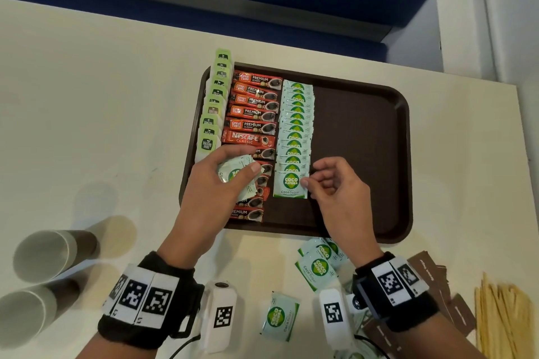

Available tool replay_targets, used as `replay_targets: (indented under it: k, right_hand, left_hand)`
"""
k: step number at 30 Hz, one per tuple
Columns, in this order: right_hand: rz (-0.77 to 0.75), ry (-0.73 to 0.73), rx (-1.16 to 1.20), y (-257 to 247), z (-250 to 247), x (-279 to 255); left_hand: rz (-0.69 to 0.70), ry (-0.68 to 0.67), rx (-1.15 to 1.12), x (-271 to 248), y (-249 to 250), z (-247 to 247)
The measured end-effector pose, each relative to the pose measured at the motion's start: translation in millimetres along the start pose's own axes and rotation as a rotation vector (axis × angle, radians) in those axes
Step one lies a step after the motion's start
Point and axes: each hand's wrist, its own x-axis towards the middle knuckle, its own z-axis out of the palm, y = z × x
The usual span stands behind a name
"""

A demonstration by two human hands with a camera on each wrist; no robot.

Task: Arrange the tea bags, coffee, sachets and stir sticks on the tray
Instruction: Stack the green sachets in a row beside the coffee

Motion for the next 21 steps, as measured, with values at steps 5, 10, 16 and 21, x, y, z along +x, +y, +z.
replay_targets:
  k: [5,10,16,21]
  right_hand:
    - [0.016,-0.012,-0.013,1,0,1]
    - [-0.019,0.068,-0.036,-6,-3,-5]
    - [0.037,-0.193,0.225,-45,-4,-24]
    - [0.110,-0.306,0.318,-62,6,-27]
  left_hand:
    - [-0.013,-0.005,-0.003,-1,1,1]
    - [-0.026,0.005,-0.009,-3,2,2]
    - [0.037,-0.019,0.046,-4,4,13]
    - [0.060,-0.014,0.006,-5,4,26]
